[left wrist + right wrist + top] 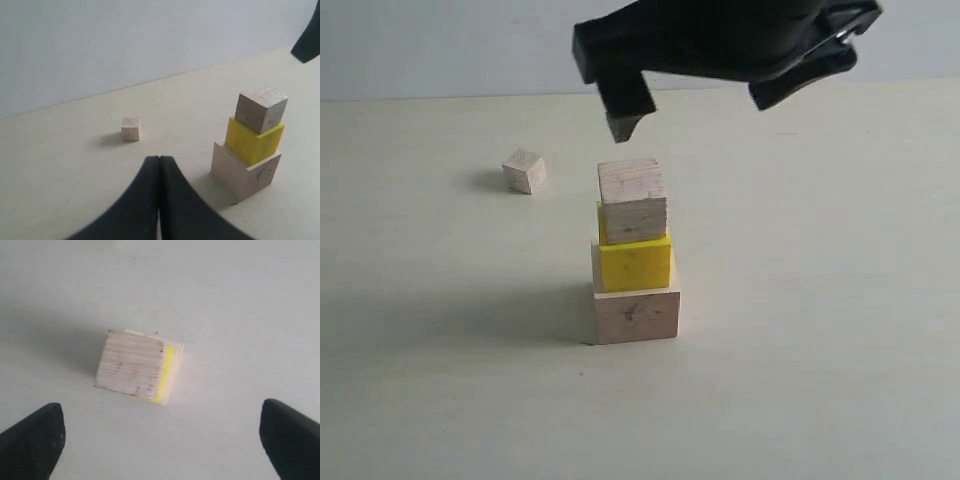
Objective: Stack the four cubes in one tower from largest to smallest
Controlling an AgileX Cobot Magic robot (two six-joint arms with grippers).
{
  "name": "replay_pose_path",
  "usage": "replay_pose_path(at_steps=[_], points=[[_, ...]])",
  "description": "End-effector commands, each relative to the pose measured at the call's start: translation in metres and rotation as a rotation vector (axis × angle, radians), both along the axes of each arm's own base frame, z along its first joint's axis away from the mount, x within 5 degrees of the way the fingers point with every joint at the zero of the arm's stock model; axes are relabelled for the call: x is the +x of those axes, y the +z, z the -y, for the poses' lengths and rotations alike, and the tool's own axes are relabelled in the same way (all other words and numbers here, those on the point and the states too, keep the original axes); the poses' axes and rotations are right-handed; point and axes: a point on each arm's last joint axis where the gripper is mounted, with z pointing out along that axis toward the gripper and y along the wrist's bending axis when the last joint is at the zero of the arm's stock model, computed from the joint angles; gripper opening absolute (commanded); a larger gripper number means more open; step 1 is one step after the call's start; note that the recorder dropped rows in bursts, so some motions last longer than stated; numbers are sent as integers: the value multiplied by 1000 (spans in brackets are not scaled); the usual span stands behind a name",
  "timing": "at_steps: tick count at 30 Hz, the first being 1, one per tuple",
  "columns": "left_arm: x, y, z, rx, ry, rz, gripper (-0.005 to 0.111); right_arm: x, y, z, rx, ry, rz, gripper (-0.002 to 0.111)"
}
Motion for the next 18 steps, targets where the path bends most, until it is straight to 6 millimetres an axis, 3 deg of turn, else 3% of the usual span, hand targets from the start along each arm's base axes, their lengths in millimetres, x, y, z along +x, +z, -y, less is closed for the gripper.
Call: replay_pose_path(at_steps=[1, 13, 18], points=[[-1, 0, 0, -18, 2, 10, 0, -10, 24, 23, -39, -13, 91, 100], [-1, -1, 0, -14, 1, 1, 0, -46, 79, 74, 21, 19, 305, 100], [-1, -1, 0, -14, 1, 1, 0, -66, 82, 98, 21, 33, 351, 100]])
